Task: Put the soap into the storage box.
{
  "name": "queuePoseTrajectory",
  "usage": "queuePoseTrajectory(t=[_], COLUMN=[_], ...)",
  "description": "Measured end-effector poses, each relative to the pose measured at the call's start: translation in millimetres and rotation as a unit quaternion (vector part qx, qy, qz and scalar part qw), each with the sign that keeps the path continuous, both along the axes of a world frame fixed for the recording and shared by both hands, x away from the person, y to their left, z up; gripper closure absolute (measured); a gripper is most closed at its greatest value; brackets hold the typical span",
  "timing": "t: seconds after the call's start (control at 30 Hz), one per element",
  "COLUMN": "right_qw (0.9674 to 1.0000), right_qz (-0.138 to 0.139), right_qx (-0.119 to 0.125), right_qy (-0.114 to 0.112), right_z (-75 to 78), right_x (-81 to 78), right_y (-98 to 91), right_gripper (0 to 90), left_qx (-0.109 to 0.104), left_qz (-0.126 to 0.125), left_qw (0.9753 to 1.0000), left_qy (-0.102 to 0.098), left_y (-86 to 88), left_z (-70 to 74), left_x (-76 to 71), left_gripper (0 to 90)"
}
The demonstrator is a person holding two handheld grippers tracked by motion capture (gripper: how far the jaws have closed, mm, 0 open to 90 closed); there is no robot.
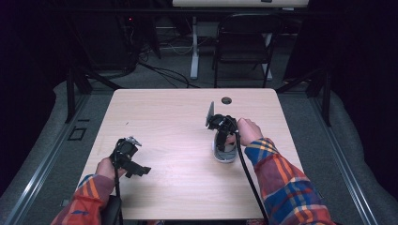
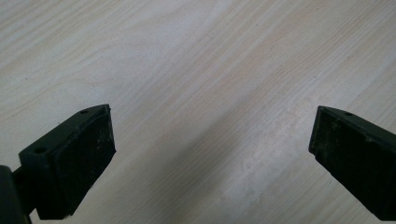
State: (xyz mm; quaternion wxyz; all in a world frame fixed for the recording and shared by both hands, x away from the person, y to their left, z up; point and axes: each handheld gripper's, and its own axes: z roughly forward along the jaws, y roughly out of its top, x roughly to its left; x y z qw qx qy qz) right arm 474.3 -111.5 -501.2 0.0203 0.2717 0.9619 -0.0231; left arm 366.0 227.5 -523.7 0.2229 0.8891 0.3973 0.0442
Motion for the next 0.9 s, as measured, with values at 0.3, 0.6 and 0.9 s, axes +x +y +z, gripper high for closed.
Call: queuePoseTrajectory(t=[0.3, 0.6, 0.9], right_qw=[1.0000, 1.0000, 0.9998], right_qz=[0.002, 0.001, 0.000], right_qx=[0.004, 0.008, 0.018], right_qy=[-0.003, -0.005, -0.013], right_z=[-1.8, -1.3, 5.2], right_x=[-0.6, -1.8, -5.9], right_y=[-1.7, -5.1, -7.6], right_gripper=[22.9, 22.7, 22.2], left_qx=[0.002, 0.004, 0.006], left_qz=[-0.002, -0.002, -0.003], left_qw=[1.0000, 1.0000, 1.0000], left_qy=[0.000, 0.001, 0.004], left_y=[0.0, -0.3, -1.2], left_z=[-0.4, -0.6, -0.9], left_x=[0.3, 0.3, 0.3], left_gripper=[0.3, 0.3, 0.3])
